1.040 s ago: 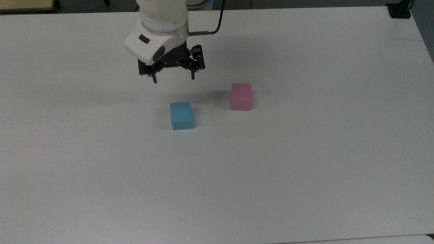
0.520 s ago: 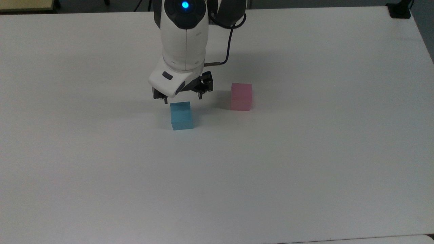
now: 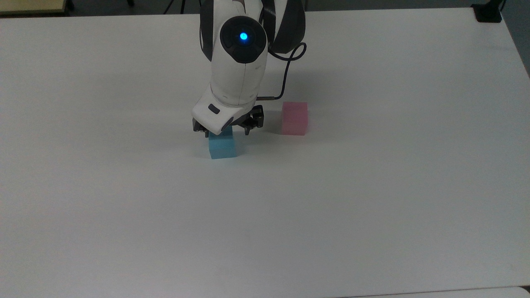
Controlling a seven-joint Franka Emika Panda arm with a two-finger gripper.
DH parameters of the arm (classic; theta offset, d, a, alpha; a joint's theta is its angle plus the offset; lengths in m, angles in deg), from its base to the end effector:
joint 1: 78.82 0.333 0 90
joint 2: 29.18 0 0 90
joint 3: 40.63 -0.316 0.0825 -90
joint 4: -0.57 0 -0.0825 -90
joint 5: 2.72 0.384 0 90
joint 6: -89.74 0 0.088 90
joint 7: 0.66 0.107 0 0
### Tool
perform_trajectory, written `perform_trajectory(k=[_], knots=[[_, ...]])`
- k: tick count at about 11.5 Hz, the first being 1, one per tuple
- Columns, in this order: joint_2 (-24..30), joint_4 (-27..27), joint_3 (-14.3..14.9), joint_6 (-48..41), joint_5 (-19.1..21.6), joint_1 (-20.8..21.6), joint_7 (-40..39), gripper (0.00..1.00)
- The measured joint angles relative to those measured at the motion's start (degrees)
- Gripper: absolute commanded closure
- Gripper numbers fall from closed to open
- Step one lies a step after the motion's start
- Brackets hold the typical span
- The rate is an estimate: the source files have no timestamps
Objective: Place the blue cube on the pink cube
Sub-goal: 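Close the gripper on the light-blue cube and lift it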
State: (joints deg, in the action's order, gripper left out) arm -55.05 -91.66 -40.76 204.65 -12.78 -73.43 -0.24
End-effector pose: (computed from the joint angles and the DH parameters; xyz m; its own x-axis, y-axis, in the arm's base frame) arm 0.6700 0.0540 0.3623 0.9850 0.1617 -0.0602 0.1692 -0.9735 0.1536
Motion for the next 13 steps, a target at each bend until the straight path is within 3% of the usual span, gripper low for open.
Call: perform_trajectory(k=[5, 8, 10, 13], knots=[[-0.7, -0.1, 0.1, 0.0, -1.5, -0.1, 0.1, 0.00], [-1.7, -0.3, 0.1, 1.8, -2.1, -0.1, 2.5, 0.19], [-2.5, -0.4, 0.1, 2.9, -3.9, -0.1, 6.7, 0.37], [-2.7, -0.3, 0.1, 3.4, -4.3, -0.1, 8.6, 0.40]])
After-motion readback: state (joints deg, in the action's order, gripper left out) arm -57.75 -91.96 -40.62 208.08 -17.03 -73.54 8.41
